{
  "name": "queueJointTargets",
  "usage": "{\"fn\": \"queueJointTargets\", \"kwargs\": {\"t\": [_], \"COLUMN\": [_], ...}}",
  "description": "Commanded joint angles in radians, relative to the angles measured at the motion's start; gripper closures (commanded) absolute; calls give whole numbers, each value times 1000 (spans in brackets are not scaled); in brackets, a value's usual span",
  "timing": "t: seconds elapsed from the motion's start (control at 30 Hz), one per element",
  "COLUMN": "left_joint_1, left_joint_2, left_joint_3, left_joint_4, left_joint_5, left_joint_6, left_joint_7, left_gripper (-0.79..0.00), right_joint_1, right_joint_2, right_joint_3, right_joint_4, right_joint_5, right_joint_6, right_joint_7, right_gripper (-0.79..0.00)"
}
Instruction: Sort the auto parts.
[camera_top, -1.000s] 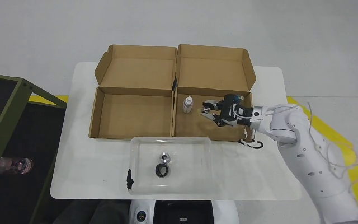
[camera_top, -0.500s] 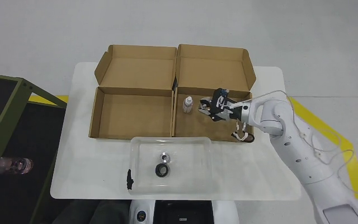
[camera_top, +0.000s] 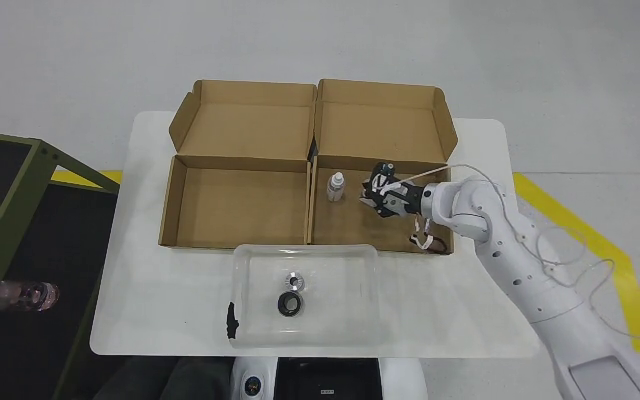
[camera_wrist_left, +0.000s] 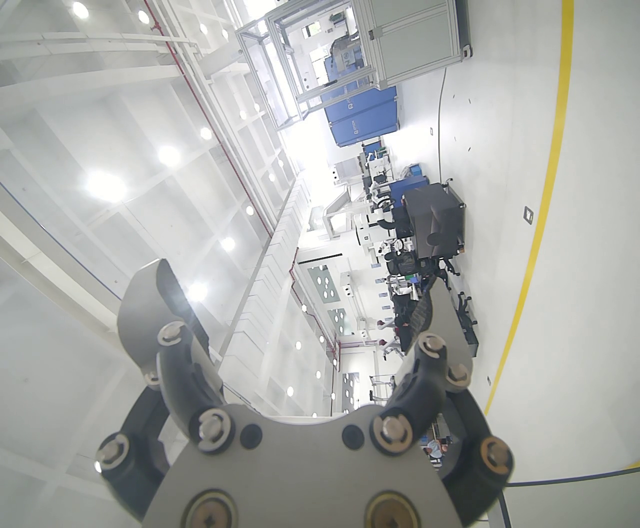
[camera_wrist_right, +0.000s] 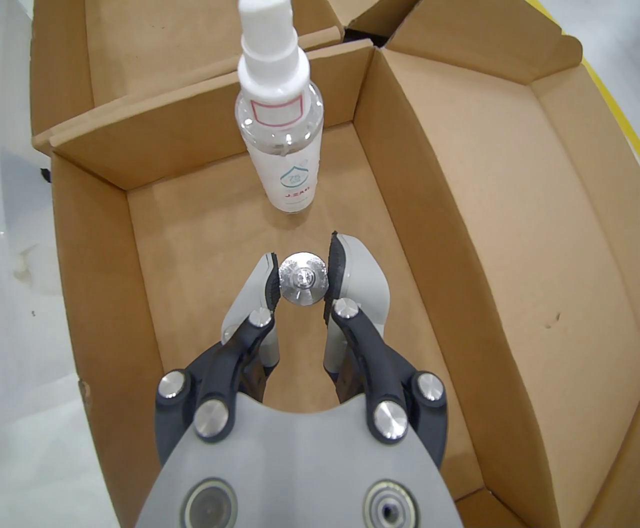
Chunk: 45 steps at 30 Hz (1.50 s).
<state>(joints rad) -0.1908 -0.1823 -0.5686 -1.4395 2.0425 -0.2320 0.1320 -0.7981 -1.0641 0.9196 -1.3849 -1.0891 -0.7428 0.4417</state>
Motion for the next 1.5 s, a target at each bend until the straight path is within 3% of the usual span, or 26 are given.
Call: {"fn": "queueJointTargets", "kwargs": {"t": [0.0, 0.13, 0.23, 0.47, 0.67, 0.83, 1.47], "left_joint_1": [0, 0, 0, 0, 0, 0, 0], "left_joint_2": [0, 0, 0, 0, 0, 0, 0], "left_joint_3": [0, 0, 0, 0, 0, 0, 0], "left_joint_4": [0, 0, 0, 0, 0, 0, 0], "left_joint_5": [0, 0, 0, 0, 0, 0, 0], "left_joint_6": [0, 0, 0, 0, 0, 0, 0], "left_joint_7": [0, 0, 0, 0, 0, 0, 0], "left_gripper": [-785, -785, -785, -785, -785, -785, -785], "right_joint_1": [7, 18, 26, 34, 29, 8, -224], "right_joint_2": [-4, -14, -21, -31, -31, -18, 37], "right_joint_3": [-10, -30, -42, -54, -42, 3, 152], "right_joint_4": [13, 30, 45, 66, 54, -14, -429], "right_joint_5": [-5, -12, -16, -30, -38, -48, -17], "right_joint_6": [5, 20, 27, 40, 46, 34, -25], "right_joint_7": [-7, -19, -24, -42, -49, -38, 1], "right_gripper": [0, -68, -179, -179, -256, -308, -332]}}
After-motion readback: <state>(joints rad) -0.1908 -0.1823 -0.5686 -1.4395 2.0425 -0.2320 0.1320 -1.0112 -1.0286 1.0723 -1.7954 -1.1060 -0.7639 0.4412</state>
